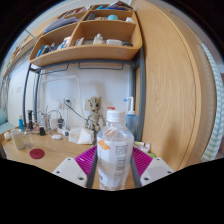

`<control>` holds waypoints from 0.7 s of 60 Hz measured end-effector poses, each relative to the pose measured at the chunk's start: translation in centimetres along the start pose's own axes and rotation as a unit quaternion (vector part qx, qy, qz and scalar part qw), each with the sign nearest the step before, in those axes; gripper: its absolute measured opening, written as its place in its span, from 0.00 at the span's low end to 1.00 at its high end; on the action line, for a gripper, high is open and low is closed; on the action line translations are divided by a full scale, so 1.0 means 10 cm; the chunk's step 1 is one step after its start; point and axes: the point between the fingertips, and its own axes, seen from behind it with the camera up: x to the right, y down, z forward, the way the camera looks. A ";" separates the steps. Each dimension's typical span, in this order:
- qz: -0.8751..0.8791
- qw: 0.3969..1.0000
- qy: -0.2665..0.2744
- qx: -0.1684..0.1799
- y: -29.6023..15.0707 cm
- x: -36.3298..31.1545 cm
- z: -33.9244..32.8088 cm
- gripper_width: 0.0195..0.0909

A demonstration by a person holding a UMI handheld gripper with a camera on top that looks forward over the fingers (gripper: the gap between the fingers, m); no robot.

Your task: Pour water

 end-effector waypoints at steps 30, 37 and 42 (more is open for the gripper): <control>-0.033 0.999 0.028 0.023 -0.64 -1.04 0.48 0.22; -0.115 0.993 0.021 0.030 -0.86 -1.55 0.50 0.22; -0.190 0.981 0.006 0.038 -1.21 -2.12 0.66 0.22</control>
